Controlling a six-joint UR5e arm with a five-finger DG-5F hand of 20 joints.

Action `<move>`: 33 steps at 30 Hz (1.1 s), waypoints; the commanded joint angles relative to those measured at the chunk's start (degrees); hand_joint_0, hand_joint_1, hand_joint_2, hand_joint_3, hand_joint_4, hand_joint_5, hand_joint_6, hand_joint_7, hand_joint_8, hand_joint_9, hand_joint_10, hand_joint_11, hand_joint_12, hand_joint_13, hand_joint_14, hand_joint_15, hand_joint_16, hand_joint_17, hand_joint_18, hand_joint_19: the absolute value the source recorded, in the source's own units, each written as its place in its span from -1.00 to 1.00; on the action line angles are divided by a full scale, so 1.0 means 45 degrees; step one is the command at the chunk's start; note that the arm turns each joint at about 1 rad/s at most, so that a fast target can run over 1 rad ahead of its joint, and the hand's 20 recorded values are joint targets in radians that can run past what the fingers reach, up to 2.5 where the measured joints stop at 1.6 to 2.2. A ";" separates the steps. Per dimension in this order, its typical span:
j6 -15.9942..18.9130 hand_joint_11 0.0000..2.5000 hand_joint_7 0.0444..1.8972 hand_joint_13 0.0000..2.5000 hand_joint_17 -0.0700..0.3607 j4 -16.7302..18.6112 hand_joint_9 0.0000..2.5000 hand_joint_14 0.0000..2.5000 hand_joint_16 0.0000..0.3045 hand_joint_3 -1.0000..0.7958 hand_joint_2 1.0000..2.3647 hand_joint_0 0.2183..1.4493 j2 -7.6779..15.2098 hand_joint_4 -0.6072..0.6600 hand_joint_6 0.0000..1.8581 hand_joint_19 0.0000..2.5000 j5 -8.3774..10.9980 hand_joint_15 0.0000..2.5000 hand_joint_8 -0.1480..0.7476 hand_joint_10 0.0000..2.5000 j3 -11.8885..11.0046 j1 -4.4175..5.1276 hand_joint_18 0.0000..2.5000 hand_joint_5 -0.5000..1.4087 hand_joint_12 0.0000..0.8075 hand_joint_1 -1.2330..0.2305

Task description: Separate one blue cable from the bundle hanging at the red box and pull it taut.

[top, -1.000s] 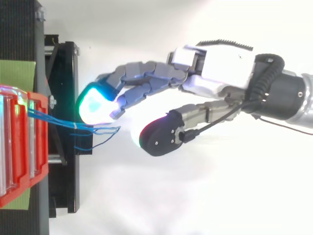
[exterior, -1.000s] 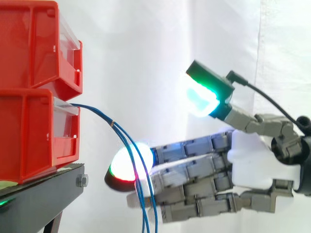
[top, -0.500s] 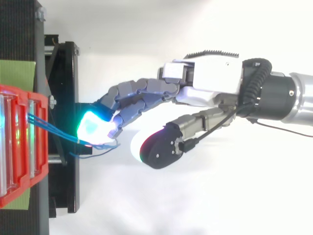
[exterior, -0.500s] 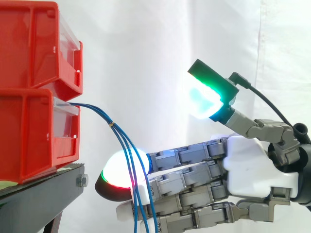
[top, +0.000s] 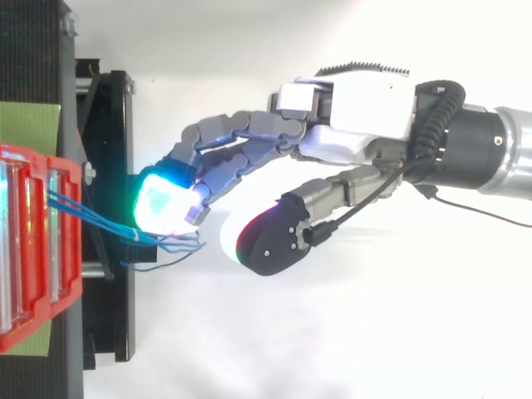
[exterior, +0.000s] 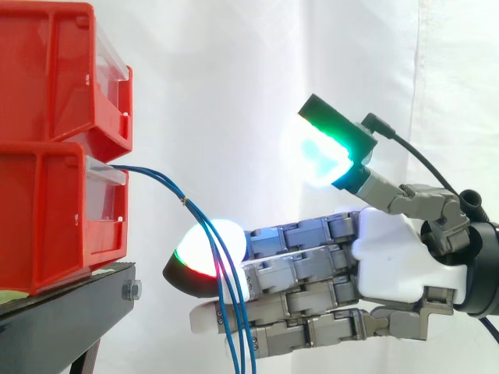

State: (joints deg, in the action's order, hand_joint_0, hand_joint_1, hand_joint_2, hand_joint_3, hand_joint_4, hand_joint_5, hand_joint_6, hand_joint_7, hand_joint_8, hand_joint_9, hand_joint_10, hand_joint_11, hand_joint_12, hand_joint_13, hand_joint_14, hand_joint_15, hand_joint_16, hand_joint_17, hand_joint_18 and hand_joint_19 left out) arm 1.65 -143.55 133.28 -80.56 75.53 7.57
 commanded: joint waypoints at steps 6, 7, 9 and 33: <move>0.0356 -0.66 0.01 -0.62 -0.30 0.0102 -0.47 -0.99 -0.76 -0.43 -1.00 -0.47 0.0559 0.49 -0.46 -0.81 -0.0535 -0.85 0.00 -0.99 -0.0476 -0.0081 -0.71 -0.64 -0.24 -0.17; 0.0356 -0.66 0.01 -0.62 -0.30 0.0102 -0.47 -0.99 -0.76 -0.43 -1.00 -0.47 0.0559 0.50 -0.46 -0.81 -0.0535 -0.85 0.00 -0.99 -0.0476 -0.0081 -0.71 -0.64 -0.24 -0.17; 0.0356 -0.66 0.00 -0.62 -0.30 0.0102 -0.47 -0.99 -0.76 -0.43 -1.00 -0.47 0.0559 0.50 -0.46 -0.82 -0.0535 -0.85 0.00 -0.99 -0.0495 -0.0081 -0.71 -0.64 -0.24 -0.16; 0.0161 -0.62 0.30 -0.58 -0.32 0.0591 -0.44 -0.99 -0.78 -0.31 -0.98 -0.39 0.0559 0.27 -0.46 -0.79 -0.0593 -0.82 -0.03 -0.99 -0.0495 -0.0062 -0.68 -0.62 -0.27 -0.31</move>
State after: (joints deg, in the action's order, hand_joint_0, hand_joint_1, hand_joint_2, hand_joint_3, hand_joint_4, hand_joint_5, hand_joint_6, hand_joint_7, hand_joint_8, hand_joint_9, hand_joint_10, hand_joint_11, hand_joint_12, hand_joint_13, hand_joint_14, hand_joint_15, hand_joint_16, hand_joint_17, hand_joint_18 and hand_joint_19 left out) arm 2.48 -141.22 135.79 -83.23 73.30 7.25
